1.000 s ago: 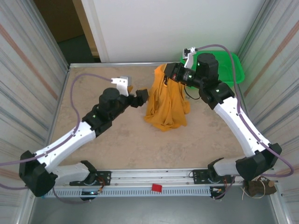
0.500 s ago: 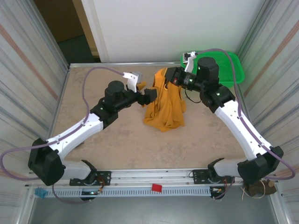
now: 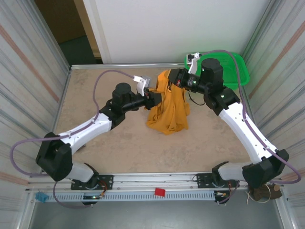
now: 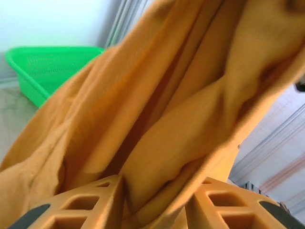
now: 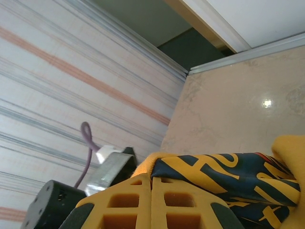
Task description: Fold the inside-out t-shirt
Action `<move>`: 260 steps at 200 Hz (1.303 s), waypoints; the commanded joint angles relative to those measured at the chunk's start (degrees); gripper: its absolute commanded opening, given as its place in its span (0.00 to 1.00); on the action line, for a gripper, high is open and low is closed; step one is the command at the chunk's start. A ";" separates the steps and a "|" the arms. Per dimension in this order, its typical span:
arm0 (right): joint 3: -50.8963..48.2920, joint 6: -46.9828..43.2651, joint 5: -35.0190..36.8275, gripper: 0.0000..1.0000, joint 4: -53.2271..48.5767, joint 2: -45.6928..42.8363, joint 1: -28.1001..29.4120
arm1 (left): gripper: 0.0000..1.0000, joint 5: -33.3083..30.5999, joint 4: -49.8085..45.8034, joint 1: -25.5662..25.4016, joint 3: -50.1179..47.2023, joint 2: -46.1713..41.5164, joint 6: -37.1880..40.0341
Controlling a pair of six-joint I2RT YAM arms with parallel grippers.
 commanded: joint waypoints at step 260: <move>-30.38 -7.70 4.56 0.70 27.26 0.65 3.66 | 0.00 21.63 -30.26 14.59 56.59 9.45 -9.14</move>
